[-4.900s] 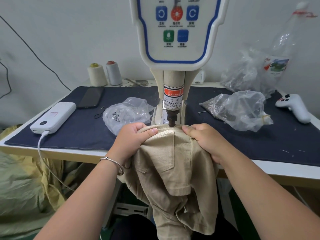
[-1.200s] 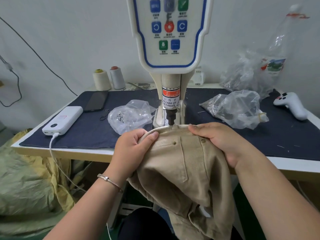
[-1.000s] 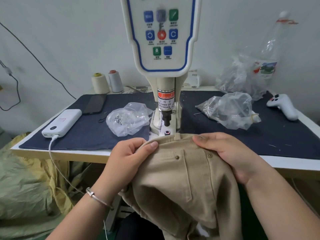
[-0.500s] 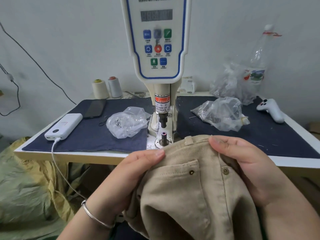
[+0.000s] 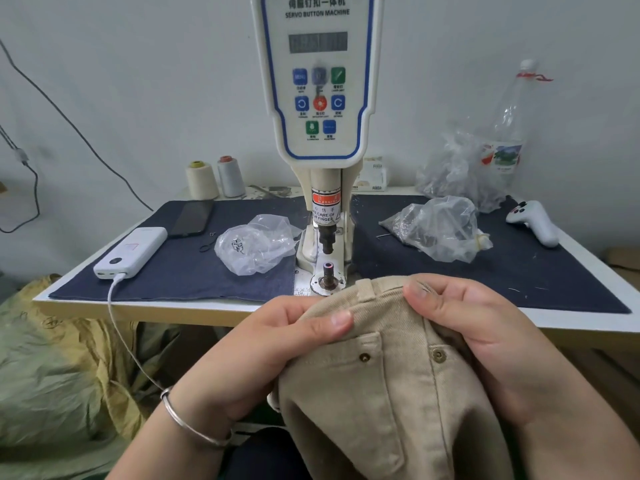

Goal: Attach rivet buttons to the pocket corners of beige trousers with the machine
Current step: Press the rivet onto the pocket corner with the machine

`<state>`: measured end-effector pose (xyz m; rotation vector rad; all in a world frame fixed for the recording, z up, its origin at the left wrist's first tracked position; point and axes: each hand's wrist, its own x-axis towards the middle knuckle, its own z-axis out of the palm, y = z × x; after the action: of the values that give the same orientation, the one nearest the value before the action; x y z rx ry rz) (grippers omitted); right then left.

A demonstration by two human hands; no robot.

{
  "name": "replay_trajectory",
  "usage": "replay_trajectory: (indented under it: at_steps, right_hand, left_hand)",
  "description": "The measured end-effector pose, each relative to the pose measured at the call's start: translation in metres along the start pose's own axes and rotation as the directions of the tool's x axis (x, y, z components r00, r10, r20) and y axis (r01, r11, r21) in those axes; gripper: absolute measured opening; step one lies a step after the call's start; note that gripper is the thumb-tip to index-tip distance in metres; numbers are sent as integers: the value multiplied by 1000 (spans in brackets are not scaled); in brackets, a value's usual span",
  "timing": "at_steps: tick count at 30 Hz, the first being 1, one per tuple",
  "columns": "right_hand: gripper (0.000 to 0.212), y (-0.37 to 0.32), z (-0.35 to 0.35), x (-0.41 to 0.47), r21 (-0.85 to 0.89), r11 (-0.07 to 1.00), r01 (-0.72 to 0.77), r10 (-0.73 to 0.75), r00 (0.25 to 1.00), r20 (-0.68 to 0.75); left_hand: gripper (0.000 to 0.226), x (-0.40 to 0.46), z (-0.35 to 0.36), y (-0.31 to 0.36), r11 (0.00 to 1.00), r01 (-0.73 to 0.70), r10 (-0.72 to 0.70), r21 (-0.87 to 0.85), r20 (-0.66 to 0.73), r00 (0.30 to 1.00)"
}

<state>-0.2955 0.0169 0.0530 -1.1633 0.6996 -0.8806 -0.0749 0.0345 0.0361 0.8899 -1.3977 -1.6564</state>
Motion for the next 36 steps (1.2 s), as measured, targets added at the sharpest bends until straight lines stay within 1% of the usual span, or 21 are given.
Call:
replay_trajectory:
  at_steps: [2, 4, 7, 10, 12, 13, 16, 18, 19, 20, 22, 24, 26, 28, 30, 31, 33, 36]
  right_hand:
    - [45, 1, 1, -2, -22, 1000, 7, -7, 1000, -2]
    - [44, 1, 3, -4, -33, 999, 15, -14, 1000, 13]
    - [42, 0, 5, -5, -7, 1000, 17, -17, 999, 51]
    - [44, 2, 7, -5, -6, 1000, 23, -23, 999, 43]
    - [44, 3, 6, -6, -29, 999, 28, -28, 999, 28]
    - [42, 3, 6, -6, -39, 999, 28, -27, 999, 21]
    - [39, 2, 10, -5, -49, 999, 14, -12, 1000, 27]
    - [24, 1, 14, -4, -88, 996, 21, -15, 997, 70]
    - [16, 0, 17, -2, -130, 991, 35, -23, 995, 93]
    - [12, 0, 20, -1, -180, 982, 55, -35, 993, 112]
    - [13, 0, 23, 1, -282, 953, 107, -75, 990, 123]
    - [14, 0, 20, 3, -332, 935, 127, -93, 989, 115]
    - [16, -2, 12, 1, -368, 923, 112, -67, 989, 132]
    - [20, -6, 0, -2, -443, 894, 69, 5, 986, 164]
    - [27, -12, -12, -4, -497, 868, 13, 104, 973, 205]
    - [28, -15, -17, -4, -519, 854, 1, 129, 968, 214]
    - [29, -20, -25, -4, -552, 834, 21, 106, 974, 198]
    - [29, -23, -34, -6, -563, 821, 96, -5, 987, 161]
  left_hand:
    - [39, -3, 0, 1, 998, 3, 0, -67, 46, 999]
    - [34, -5, 1, 1, 992, 7, 2, -127, 68, 998]
    - [30, -7, 0, 1, 985, 30, -13, -168, 99, 995]
    - [34, -9, -3, -1, 985, 68, -55, -157, 88, 995]
    - [39, -10, -5, -2, 988, 99, -93, -115, 56, 994]
    - [45, -10, -6, -3, 991, 114, -113, -73, 26, 993]
    - [54, -11, -5, -1, 986, 104, -99, 128, -48, 994]
    - [51, -9, -1, 2, 975, 73, -65, 208, -45, 997]
    - [48, -8, 0, 4, 974, 50, -45, 222, -28, 999]
    - [44, -6, 2, 7, 973, 29, -27, 230, -13, 1000]
    - [40, -2, 4, 11, 968, 10, -8, 252, -9, 1000]
    - [38, -1, 3, 13, 967, 4, -6, 255, 6, 1000]
    - [38, -2, 2, 13, 972, 8, -11, 235, 11, 1000]
    - [39, -2, 2, 10, 983, 5, -5, 185, -1, 1000]
    - [34, -1, 1, 8, 998, 2, -2, 67, -6, 1000]
    - [30, 0, 1, 7, 1000, -3, 3, -3, -7, 1000]
    - [27, 1, -1, 8, 995, -18, 16, -103, -23, 1000]
    - [29, 1, -7, 12, 994, -48, 40, -99, -78, 996]
